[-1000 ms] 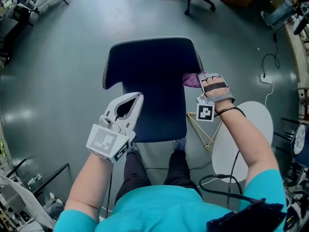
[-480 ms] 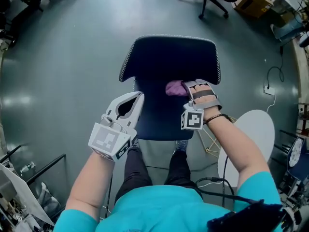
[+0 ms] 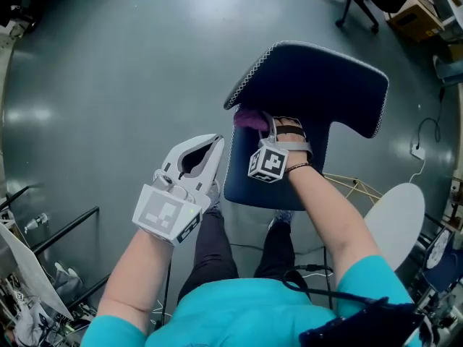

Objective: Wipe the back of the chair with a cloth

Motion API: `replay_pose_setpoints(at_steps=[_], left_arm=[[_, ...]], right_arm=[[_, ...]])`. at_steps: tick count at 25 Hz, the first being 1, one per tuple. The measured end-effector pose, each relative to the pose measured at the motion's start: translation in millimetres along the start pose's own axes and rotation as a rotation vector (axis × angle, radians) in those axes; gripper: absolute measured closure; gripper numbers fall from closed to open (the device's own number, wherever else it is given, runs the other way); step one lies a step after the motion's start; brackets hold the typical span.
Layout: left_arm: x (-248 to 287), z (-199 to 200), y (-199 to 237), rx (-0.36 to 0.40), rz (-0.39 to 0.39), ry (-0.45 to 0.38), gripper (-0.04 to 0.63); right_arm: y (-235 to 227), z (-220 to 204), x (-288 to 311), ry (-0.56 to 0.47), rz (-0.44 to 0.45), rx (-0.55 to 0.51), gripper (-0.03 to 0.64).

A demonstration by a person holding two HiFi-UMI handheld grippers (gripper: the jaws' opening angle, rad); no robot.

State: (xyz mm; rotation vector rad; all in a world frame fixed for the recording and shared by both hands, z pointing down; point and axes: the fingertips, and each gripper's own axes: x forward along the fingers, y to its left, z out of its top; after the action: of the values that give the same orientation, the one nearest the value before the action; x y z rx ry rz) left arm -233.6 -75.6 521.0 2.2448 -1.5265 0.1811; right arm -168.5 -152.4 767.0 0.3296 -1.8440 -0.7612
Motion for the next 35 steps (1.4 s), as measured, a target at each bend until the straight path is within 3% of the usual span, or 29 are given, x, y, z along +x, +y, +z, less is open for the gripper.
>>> replay_pose_setpoints(at_steps=[6,10,20,35], left_arm=[[-26,-28,43,-0.035,0.022,0.025,0.604],[-33,-42,62,-0.059,0.027,0.036,0.604],[-25,-63,65,-0.068,0.013,0.046,0.604],[53,-56,10,-0.034,-0.078,0.095,0.604]], right_arm=[[19,28,61,0.054,-0.005,0.027,0.528],[30,37,86,0.082,-0.014,-0.020,0.528],[49,42,100,0.084,-0.053,-0.114,0.528],[34,-50,91,0.135,-0.073,-0.027,0.528]])
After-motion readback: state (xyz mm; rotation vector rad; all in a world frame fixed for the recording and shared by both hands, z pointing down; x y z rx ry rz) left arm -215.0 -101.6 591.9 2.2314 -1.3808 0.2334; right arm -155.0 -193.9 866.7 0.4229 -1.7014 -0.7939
